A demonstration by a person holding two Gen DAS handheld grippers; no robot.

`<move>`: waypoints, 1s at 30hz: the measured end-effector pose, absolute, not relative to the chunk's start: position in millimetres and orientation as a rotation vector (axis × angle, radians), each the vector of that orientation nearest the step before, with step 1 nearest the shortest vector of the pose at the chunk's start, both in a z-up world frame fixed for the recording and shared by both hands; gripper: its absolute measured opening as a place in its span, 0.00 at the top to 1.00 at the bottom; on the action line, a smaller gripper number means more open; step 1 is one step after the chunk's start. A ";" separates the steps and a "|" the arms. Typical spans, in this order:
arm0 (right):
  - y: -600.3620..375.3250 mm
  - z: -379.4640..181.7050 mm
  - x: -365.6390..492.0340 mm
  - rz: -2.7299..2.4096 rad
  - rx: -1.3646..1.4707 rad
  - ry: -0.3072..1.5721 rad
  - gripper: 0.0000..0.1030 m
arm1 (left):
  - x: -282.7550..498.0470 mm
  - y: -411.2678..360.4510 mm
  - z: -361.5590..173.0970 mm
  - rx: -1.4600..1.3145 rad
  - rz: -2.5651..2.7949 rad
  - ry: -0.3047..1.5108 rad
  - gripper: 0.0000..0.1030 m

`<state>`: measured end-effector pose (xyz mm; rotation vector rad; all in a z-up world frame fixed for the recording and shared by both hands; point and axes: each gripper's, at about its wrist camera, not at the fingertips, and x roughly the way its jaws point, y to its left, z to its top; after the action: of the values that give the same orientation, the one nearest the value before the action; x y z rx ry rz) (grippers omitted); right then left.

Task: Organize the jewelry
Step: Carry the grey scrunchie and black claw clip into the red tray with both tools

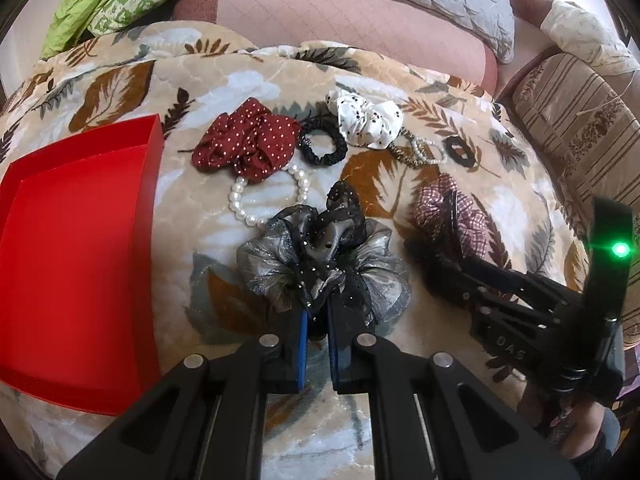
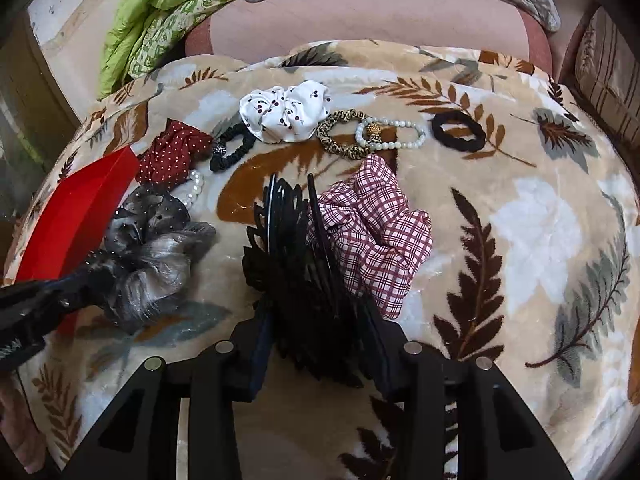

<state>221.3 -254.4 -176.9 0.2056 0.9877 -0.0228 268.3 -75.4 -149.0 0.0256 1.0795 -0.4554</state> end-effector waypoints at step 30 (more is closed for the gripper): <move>-163.5 -75.4 165.0 0.195 0.254 0.828 0.95 | 198.1 72.1 -54.5 -0.252 -0.285 0.866 0.92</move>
<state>165.0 -163.5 -75.4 0.2542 0.8283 0.1953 198.1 72.1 -54.5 -0.2516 0.8659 -0.2852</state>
